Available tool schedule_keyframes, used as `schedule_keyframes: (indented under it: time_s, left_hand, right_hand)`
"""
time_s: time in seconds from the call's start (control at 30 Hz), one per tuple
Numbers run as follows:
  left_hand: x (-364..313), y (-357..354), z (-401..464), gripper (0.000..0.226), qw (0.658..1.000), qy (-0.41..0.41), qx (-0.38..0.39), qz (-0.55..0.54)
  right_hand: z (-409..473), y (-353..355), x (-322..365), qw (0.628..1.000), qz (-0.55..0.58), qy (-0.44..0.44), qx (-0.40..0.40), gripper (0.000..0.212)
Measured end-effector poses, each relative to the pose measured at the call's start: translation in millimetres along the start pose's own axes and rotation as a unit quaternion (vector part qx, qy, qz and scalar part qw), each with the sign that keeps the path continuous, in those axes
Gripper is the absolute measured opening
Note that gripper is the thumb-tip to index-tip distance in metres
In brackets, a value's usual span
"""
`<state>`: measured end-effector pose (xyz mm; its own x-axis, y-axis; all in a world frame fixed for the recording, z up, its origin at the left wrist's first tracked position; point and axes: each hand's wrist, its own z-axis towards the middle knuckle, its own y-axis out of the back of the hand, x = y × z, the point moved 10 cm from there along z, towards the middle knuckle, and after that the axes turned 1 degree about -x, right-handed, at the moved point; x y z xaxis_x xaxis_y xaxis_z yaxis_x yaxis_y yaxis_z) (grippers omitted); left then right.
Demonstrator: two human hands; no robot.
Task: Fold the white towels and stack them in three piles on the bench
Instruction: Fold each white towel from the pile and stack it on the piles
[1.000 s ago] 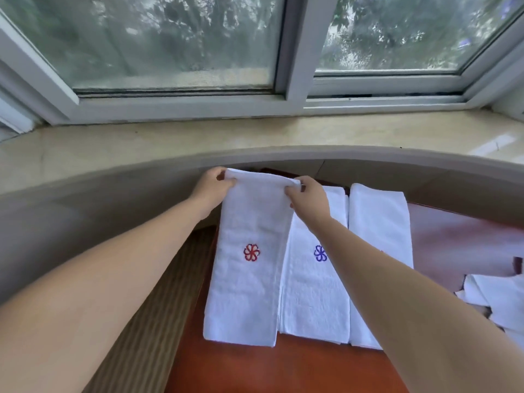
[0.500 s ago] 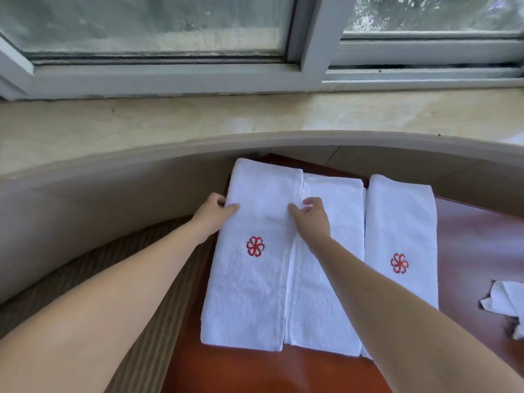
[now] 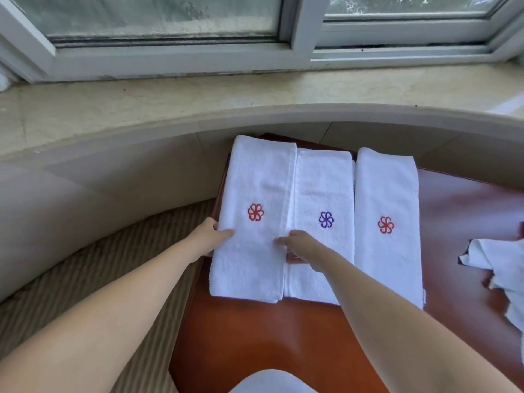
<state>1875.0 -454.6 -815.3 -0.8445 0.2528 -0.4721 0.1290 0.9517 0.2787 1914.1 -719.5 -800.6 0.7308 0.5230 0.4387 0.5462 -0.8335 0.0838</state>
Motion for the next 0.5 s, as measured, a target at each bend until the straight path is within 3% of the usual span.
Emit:
schedule_keyframes:
  time_s: [0.1, 0.2, 0.27, 0.33, 0.37, 0.43, 0.5]
  left_hand:
    - [34, -14, -22, 0.053, 0.997, 0.043, 0.057, 0.019]
    - [59, -26, -43, 0.054, 0.989, 0.069, 0.112, 0.067]
    - [64, -23, -51, 0.054, 0.992, 0.052, 0.075, 0.087]
    - [63, -14, -56, 0.062, 0.986, -0.001, -0.022, 0.167]
    - [57, -8, -63, 0.066, 0.968, -0.044, -0.093, 0.231]
    - [29, -18, -88, 0.068, 0.877, -0.189, -0.201, 0.393]
    - [16, -62, -110, 0.07, 0.795, -0.313, -0.149, 0.498]
  right_hand:
    - [-21, -32, -43, 0.993, -0.047, -0.06, 0.088, 0.04]
    - [-32, -40, -58, 0.996, -0.032, -0.045, 0.064, 0.039]
    - [-36, -40, -63, 0.999, -0.014, -0.023, 0.021, 0.03]
    - [-45, -40, -73, 0.993, -0.116, -0.015, -0.027, 0.029]
    - [-50, -37, -76, 0.979, -0.193, -0.008, -0.066, 0.033]
    - [-66, -30, -70, 0.934, -0.304, 0.049, -0.179, 0.039]
    - [-83, -43, -53, 0.886, -0.377, 0.151, -0.223, 0.037]
